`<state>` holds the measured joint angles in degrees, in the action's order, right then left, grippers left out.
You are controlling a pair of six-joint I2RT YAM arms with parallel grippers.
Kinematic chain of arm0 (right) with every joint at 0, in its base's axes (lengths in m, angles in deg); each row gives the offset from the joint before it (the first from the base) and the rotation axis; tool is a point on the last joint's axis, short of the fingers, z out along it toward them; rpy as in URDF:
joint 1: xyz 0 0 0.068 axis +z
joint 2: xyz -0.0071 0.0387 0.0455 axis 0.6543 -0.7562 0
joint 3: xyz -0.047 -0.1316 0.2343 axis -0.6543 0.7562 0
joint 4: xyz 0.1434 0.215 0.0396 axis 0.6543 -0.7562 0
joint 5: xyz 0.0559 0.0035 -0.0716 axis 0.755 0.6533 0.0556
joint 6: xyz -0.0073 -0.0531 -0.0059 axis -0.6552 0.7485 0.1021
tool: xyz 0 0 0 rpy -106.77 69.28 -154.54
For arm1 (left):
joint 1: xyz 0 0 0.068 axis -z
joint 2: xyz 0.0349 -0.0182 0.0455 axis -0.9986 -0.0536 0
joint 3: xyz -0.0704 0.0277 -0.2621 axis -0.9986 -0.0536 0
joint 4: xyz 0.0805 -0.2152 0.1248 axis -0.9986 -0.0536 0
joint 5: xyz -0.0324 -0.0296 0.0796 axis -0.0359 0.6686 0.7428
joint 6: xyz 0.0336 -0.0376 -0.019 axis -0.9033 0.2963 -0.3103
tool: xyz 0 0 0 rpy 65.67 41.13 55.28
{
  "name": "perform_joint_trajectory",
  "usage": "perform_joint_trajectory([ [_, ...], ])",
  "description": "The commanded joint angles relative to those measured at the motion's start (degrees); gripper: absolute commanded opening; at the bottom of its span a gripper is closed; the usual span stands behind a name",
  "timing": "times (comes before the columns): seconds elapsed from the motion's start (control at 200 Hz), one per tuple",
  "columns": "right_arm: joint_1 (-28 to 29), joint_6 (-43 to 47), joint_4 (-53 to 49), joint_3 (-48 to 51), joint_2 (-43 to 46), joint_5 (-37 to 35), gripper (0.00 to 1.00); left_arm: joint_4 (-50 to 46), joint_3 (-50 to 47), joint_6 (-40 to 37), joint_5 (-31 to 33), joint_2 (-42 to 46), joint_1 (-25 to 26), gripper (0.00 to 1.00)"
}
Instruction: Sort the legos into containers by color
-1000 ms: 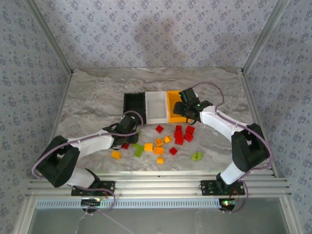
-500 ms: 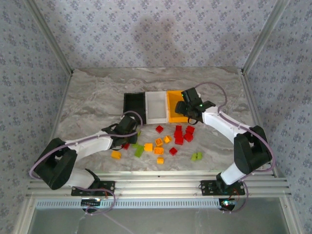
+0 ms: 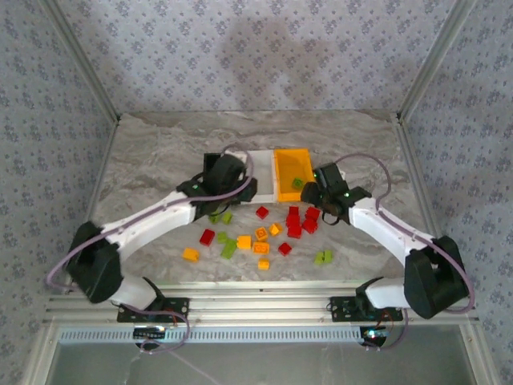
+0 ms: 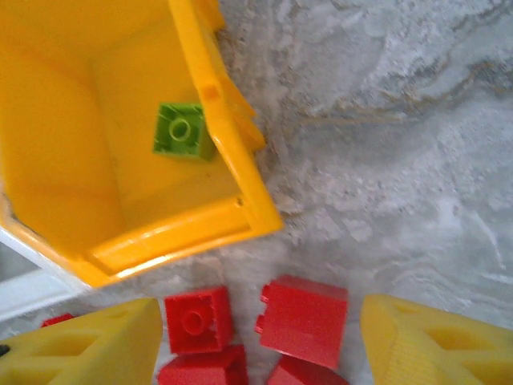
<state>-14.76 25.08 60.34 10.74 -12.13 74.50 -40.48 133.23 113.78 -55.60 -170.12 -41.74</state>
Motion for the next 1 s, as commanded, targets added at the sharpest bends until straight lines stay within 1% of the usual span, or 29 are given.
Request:
perform_joint_trajectory([
  [0.0,-0.3,-1.5,-1.8,2.5,3.6,-1.5,0.68,1.9,8.9,-1.7,-3.9,-8.3,0.9,0.26],
  [0.125,-0.3,-1.7,-2.8,4.8,6.5,-1.6,0.68,-0.3,20.4,-3.0,-4.9,-18.2,1.7,0.26],
  [0.215,-0.3,-1.9,-3.2,6.4,8.1,-1.7,0.68,-2.4,27.1,-3.4,-6.0,-24.3,2.1,0.26],
  [0.305,-0.3,-2.4,-3.0,7.8,9.5,-1.6,0.68,-5.2,33.3,-4.2,-5.6,-29.9,2.5,0.26],
  [0.445,-0.3,-2.4,-3.2,8.9,10.7,-1.0,0.69,-7.4,40.0,-4.0,-5.9,-36.5,2.6,0.27],
  [0.53,-0.3,-2.4,-3.6,9.4,11.8,-1.0,0.69,-7.9,42.6,-3.4,-6.6,-38.9,2.6,0.32],
  [0.565,-0.4,-2.5,-3.8,9.7,12.3,-0.9,0.69,-8.0,43.4,-3.2,-6.8,-39.5,2.7,0.35],
  [0.695,-0.4,-2.5,-4.7,10.2,14.2,-0.6,0.70,-8.0,45.0,-2.5,-7.6,-40.2,2.7,0.53],
  [0.76,-0.4,-2.6,-5.3,10.3,15.1,-0.4,0.70,-8.5,45.5,-2.3,-7.6,-39.7,2.8,0.60],
  [0.884,-0.4,-2.7,-6.5,10.4,16.5,-0.1,0.71,-6.9,43.2,-2.2,-7.6,-35.6,3.2,0.67],
  [0.999,-0.4,-2.8,-7.7,10.7,17.6,0.9,0.71,-3.2,37.4,-1.8,-8.0,-29.0,3.4,0.70],
])
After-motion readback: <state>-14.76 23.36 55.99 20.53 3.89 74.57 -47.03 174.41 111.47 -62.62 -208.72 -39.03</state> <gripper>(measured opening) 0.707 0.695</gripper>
